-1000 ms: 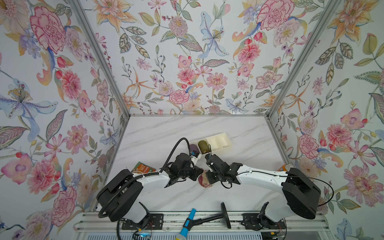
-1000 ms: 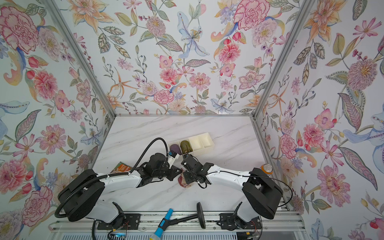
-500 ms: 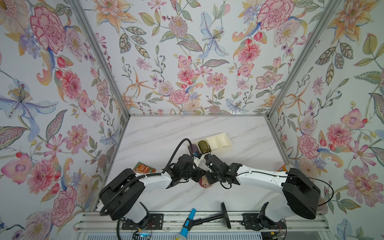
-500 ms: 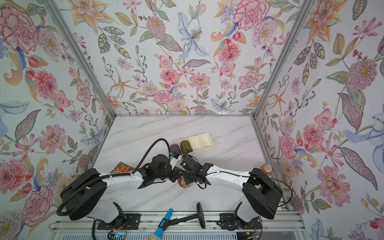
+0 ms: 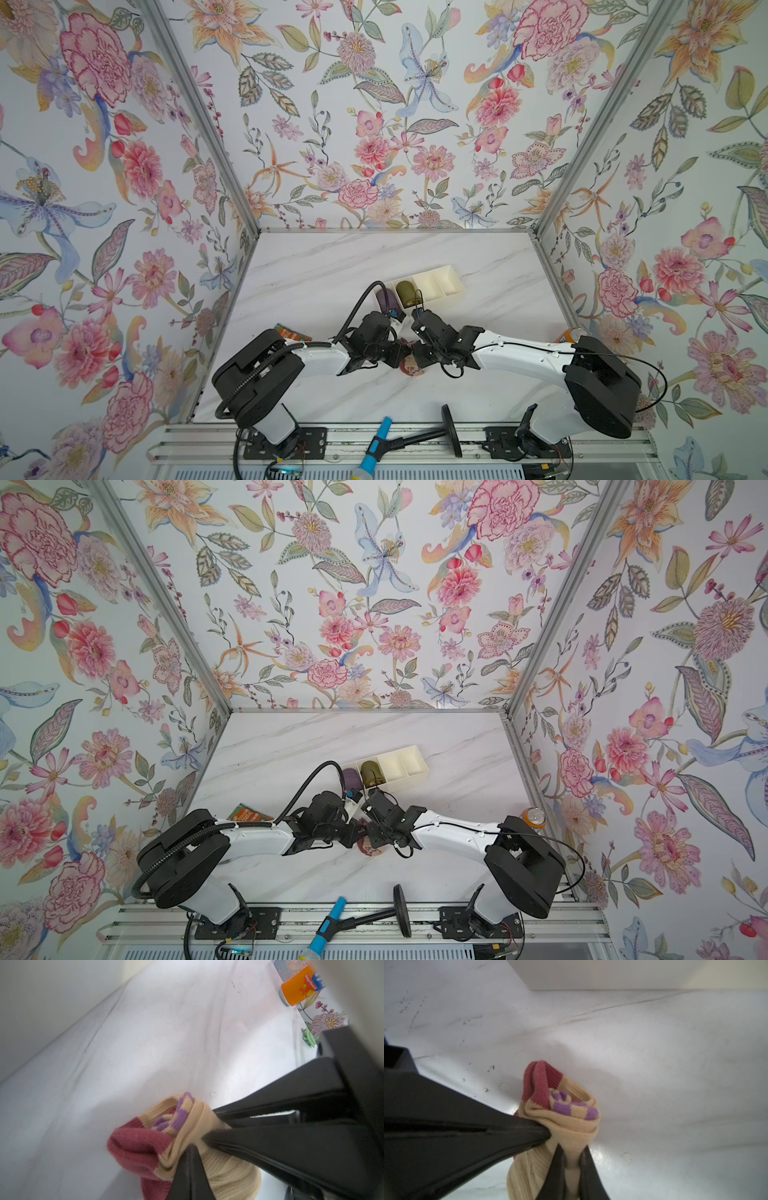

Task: Roll the socks

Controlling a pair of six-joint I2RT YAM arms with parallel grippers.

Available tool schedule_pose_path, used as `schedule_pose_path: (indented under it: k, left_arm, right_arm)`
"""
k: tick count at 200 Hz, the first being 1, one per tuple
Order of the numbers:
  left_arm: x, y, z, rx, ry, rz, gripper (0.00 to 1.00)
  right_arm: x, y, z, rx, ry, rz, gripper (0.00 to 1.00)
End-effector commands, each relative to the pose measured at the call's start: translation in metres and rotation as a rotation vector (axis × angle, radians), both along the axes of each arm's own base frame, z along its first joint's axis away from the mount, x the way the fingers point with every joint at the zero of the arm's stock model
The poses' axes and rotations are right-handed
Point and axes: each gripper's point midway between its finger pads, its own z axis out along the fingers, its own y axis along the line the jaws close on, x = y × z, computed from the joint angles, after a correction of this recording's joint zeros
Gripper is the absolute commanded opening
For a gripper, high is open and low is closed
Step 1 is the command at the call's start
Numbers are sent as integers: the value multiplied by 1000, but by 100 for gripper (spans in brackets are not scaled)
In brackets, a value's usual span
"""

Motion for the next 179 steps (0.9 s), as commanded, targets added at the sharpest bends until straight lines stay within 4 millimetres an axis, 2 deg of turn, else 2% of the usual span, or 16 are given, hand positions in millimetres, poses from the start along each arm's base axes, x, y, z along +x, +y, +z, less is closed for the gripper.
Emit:
schedule_pose_path:
  k: [1,43,98,138,179]
  left_arm:
    - [-8,7,-28,91,36,-11,0]
    - [-12,10,-42,119,54,-22,0]
    - [-16,12,-55,127,69,-17,0]
    - [-15,13,-57,141,57,-18,0]
    - [-15,14,-57,149,37,-21,0]
  right_arm:
    - [-6,7,3,15,5,52,2]
    - [-3,7,6,40,4,39,13]
    - [5,-3,18,127,4,-17,42]
    - [11,-26,36,270,26,-109,47]
    - [12,-56,26,465,157,-227,50]
